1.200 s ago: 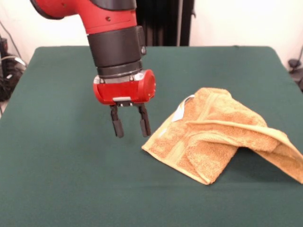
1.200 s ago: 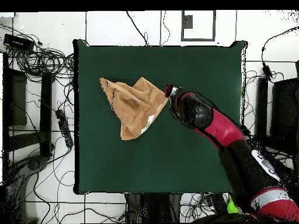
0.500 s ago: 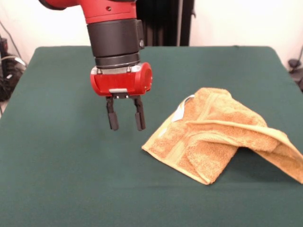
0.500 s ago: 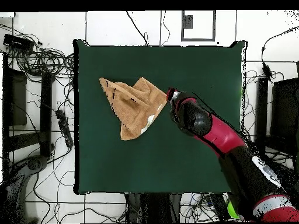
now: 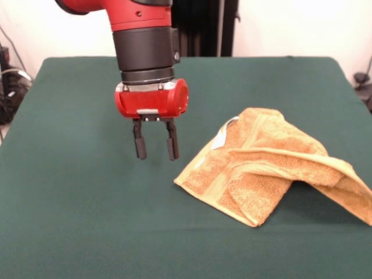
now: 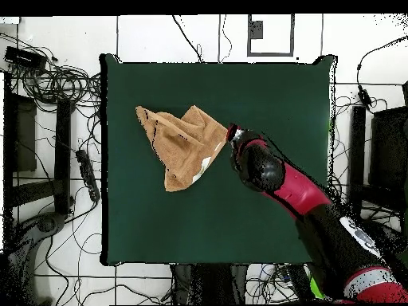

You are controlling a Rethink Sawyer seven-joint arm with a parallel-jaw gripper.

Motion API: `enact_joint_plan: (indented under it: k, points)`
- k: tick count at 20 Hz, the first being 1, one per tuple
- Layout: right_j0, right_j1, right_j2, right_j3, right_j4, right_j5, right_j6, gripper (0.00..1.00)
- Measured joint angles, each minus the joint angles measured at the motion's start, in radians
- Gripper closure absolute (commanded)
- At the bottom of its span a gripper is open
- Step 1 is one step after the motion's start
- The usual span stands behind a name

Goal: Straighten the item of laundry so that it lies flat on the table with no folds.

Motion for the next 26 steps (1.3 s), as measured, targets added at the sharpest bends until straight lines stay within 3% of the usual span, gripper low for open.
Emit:
enact_joint_plan:
  k: [16,26]
  points:
    - [-0.056,0.088,0.041,0.058,0.001,-0.041,0.001,0.0]
    - [-0.111,0.091,0.093,0.12,0.001,-0.041,0.001,0.0]
